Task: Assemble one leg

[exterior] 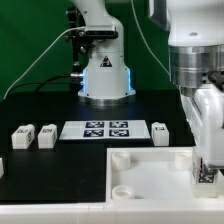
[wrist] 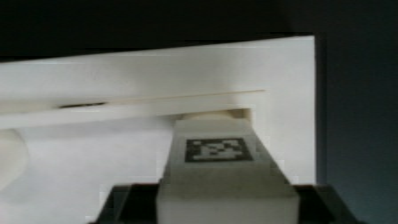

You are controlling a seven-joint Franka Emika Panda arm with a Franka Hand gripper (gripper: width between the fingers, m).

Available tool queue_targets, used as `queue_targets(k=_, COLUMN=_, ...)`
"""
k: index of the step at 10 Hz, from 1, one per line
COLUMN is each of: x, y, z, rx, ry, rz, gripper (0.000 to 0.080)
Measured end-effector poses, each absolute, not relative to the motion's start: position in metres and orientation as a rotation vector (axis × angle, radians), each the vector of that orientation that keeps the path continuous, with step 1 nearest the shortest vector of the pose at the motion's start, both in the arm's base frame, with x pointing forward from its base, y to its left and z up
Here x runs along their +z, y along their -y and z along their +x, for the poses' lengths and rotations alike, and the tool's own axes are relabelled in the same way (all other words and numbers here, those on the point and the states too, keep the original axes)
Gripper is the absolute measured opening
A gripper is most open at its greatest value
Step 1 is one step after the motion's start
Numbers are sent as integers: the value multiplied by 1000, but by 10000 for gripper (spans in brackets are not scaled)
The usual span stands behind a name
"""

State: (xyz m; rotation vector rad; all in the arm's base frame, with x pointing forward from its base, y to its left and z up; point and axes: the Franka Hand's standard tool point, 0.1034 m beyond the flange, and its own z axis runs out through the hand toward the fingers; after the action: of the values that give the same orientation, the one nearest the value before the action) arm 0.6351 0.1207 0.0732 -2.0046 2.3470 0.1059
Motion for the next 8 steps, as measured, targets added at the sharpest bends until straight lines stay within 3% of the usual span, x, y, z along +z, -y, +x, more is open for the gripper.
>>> queue_targets(k=3, x=73, y=-120, z=635, rx=110, ry=-2451, rz=-1883, gripper=295)
queue_targets(k=4, x=73, y=-121, z=634, rx=112, ry=-2451, rz=-1885, gripper=375)
queue_targets(k=5, x=72, y=-121, z=634, rx=112, ry=-2450, rz=-1887, gripper=507)
queue_targets(k=6, x=72, y=-121, z=634, rx=112, ry=-2449, rz=-1888, gripper=507)
queue_targets(k=7, x=72, y=-121, z=634, rx=111, ry=-2448, rz=-1889, gripper=624)
queue_targets(k=8, x=73, y=-123, z=634, rx=109, ry=-2443, rz=-1891, gripper=642)
